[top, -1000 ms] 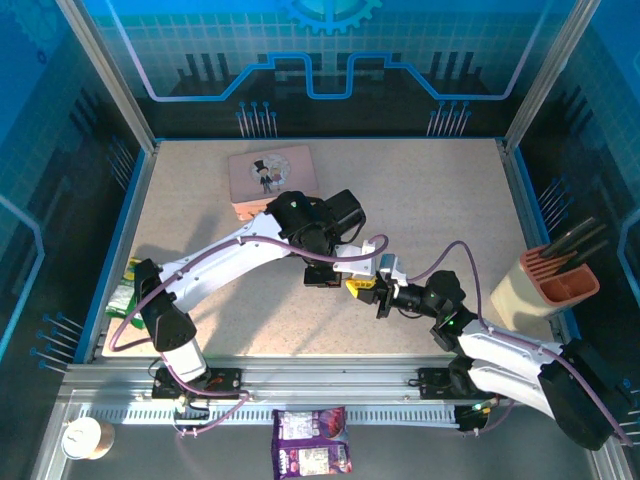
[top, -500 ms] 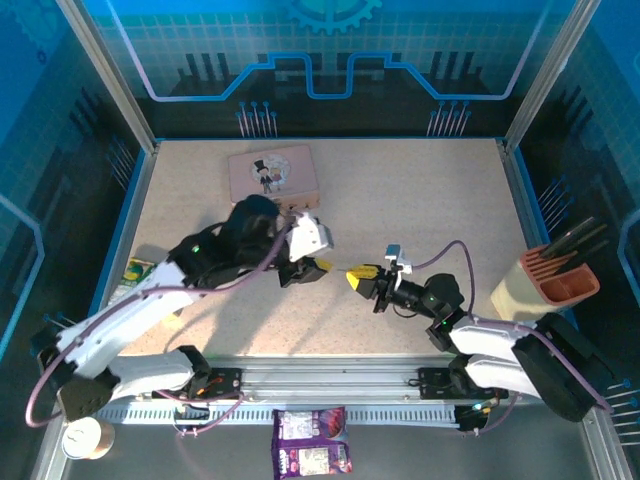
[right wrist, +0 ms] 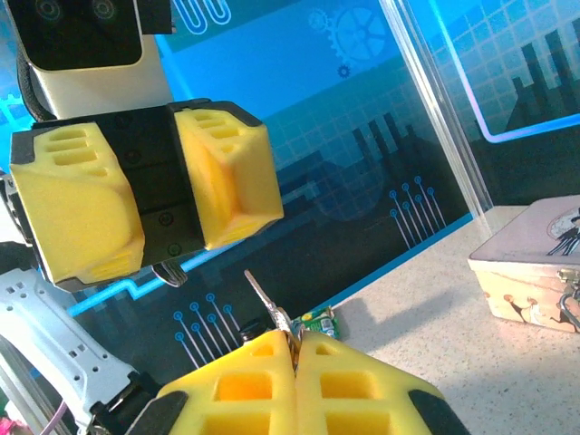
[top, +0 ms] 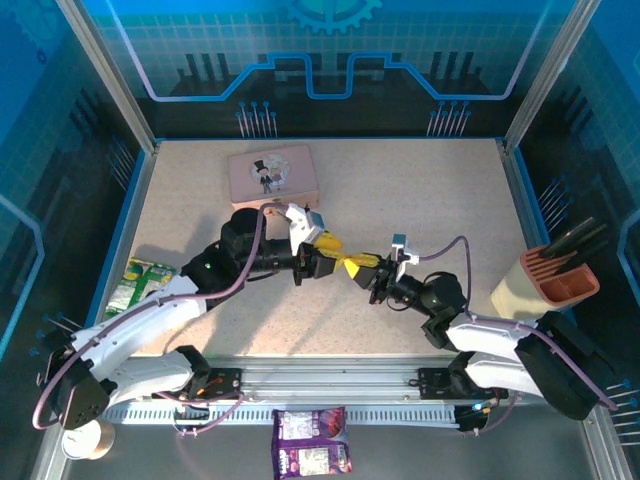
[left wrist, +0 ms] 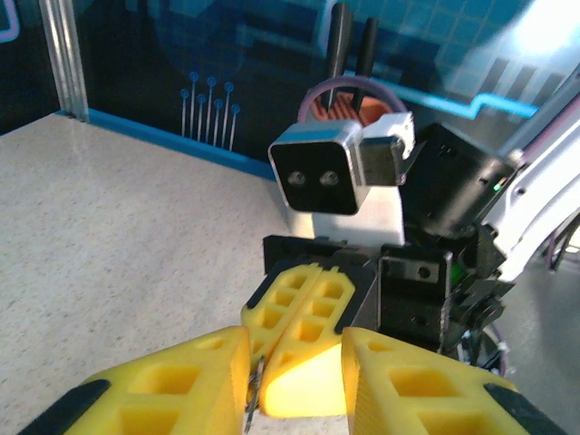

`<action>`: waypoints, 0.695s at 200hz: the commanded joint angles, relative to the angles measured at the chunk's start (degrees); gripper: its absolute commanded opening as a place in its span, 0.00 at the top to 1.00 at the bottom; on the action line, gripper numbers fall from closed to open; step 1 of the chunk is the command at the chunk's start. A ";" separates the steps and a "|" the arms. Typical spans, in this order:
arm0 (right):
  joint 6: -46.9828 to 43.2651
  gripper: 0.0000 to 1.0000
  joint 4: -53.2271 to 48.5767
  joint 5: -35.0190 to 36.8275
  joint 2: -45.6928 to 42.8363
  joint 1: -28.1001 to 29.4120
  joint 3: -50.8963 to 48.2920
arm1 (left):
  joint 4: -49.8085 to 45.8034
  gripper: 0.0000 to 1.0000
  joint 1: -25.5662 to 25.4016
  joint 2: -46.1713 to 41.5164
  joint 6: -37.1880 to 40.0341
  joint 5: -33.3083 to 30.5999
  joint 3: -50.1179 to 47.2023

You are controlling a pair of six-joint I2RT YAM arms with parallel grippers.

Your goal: Unlock the padlock with the key

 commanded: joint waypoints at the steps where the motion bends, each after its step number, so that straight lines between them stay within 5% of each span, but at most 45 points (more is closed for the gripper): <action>1: 1.03 1.00 2.82 2.30 -1.45 0.81 0.77 | 4.27 0.72 0.32 1.06 -2.73 3.67 -0.19; 54: 1.45 1.00 2.82 3.50 -3.86 0.77 0.38 | 3.80 0.68 0.34 1.85 -2.76 4.43 0.08; 103: 1.99 1.00 2.82 3.51 -4.31 0.76 0.89 | 2.97 0.78 0.38 3.42 -2.84 6.99 1.37; 139: 2.20 1.00 2.78 4.16 -4.62 0.74 1.59 | 2.32 0.76 0.29 3.83 -2.85 8.02 1.82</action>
